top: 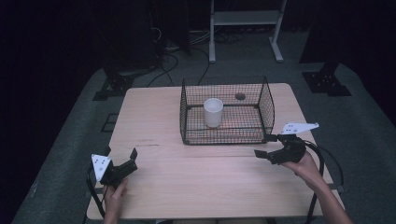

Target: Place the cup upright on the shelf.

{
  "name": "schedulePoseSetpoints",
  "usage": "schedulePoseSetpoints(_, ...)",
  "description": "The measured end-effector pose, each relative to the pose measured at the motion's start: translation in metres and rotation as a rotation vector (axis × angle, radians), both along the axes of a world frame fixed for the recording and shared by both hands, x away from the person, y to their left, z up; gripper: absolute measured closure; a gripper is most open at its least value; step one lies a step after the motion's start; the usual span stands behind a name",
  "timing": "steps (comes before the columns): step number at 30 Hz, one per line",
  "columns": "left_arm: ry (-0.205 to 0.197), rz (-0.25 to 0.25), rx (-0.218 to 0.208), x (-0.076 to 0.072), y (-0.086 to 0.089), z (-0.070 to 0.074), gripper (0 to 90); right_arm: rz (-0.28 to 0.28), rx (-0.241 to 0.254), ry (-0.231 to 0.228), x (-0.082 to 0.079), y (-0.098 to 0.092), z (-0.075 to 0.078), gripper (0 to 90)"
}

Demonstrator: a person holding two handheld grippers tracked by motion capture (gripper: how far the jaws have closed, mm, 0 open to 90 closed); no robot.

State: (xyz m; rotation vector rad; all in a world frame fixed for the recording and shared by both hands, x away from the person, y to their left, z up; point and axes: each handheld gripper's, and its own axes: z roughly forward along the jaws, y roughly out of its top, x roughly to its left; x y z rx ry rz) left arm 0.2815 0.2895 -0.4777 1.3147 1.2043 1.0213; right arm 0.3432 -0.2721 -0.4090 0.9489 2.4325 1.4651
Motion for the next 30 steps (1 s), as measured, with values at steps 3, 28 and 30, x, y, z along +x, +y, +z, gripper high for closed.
schedulePoseSetpoints(3,0.000,0.000,-0.001,0.000,0.000,0.000,0.0,-0.012,-0.003,-0.015,-0.004,-0.002,-0.004,13.4)
schedulePoseSetpoints(28,0.001,0.002,0.005,0.000,-0.001,0.000,0.0,-0.113,0.062,-0.070,-0.048,-0.006,-0.040,13.4)
schedulePoseSetpoints(30,0.001,0.002,0.005,0.001,-0.001,0.000,0.0,-0.138,0.141,-0.083,-0.055,-0.006,-0.046,13.5)
